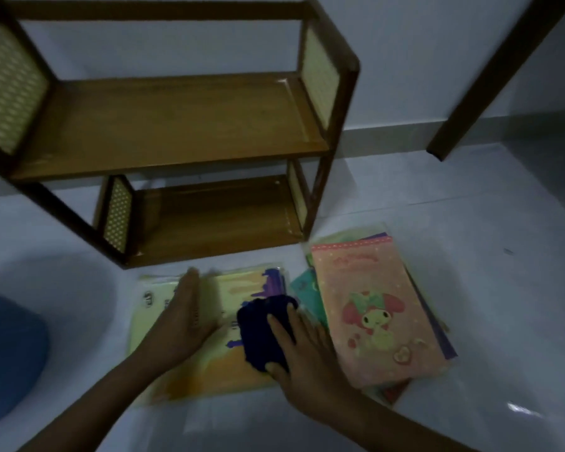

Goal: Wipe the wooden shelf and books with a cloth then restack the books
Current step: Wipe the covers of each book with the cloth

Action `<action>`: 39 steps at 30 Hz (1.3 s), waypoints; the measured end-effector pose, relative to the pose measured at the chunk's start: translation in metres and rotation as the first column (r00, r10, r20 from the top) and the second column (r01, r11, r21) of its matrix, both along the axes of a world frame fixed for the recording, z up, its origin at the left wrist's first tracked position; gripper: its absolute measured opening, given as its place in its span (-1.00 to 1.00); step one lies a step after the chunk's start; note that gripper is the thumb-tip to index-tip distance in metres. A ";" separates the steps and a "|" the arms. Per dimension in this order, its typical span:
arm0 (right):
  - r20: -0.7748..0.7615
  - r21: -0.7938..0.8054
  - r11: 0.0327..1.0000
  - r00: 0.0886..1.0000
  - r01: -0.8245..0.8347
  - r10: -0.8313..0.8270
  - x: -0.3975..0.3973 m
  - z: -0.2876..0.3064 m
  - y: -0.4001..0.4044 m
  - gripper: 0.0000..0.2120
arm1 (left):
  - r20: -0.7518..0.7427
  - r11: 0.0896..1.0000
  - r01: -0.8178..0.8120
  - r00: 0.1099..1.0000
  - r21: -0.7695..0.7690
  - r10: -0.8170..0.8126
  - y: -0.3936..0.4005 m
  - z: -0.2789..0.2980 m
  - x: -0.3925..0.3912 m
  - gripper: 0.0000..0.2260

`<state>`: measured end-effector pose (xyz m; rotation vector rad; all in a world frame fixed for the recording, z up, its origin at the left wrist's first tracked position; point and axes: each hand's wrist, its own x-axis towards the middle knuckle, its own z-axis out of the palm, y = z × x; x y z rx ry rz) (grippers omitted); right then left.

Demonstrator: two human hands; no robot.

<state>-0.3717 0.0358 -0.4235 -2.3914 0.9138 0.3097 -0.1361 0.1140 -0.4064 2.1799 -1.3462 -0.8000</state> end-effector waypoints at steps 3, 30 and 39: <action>-0.039 -0.010 0.999 0.999 0.031 -0.032 0.012 -0.006 -0.001 -0.33 | -0.082 0.996 -0.012 0.996 0.090 0.019 0.048 -0.008 0.030 -0.03; 0.213 -0.226 0.879 0.860 -0.419 0.465 0.166 -0.002 0.084 -0.47 | 0.269 0.973 0.226 0.935 0.054 -0.232 0.101 -0.042 0.084 0.21; 0.101 -0.409 0.908 0.984 -0.095 0.149 0.111 -0.012 -0.002 -0.47 | 0.269 0.968 0.231 0.930 0.095 -0.248 0.100 -0.037 0.077 0.29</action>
